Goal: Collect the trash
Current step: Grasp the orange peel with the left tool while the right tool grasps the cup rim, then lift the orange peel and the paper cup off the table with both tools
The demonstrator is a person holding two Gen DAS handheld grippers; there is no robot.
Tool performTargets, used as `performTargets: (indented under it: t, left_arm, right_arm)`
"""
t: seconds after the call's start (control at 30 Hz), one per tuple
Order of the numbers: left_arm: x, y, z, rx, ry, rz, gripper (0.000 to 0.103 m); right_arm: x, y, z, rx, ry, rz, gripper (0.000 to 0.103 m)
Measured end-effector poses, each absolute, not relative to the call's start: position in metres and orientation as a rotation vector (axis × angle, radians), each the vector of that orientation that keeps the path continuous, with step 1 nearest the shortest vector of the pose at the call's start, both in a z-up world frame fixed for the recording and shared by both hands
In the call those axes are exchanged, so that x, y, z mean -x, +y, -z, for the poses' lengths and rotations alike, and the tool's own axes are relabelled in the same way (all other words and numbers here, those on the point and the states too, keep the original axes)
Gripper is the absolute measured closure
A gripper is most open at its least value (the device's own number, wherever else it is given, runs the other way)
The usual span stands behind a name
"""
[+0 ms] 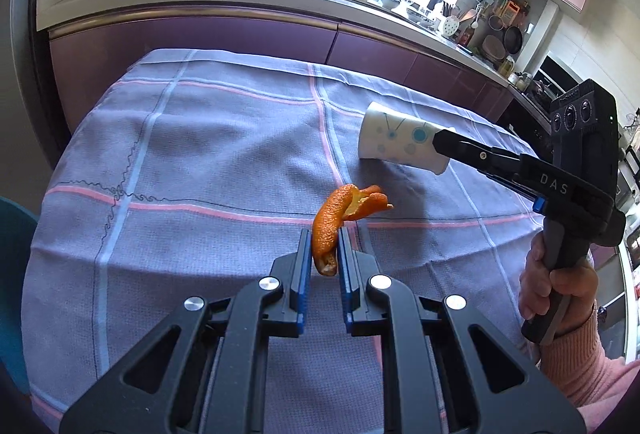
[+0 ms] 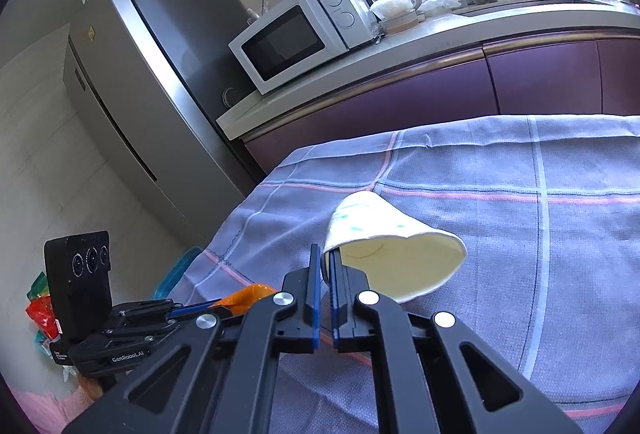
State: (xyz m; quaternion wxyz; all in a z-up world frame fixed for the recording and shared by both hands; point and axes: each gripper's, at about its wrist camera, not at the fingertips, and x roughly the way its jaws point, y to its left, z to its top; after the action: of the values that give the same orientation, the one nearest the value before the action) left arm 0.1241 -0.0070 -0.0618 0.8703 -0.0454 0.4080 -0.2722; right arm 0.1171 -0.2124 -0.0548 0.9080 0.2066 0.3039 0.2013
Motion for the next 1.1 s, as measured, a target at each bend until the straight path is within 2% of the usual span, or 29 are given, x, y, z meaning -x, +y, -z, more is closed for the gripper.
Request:
performTargets:
  t: [1.1]
  left_arm:
    - [-0.084, 0.041, 0.043, 0.130, 0.788, 0.484, 0.090]
  right_arm:
    - [-0.082, -0.170, 0.039, -0.413, 0.603, -0.530, 0.100]
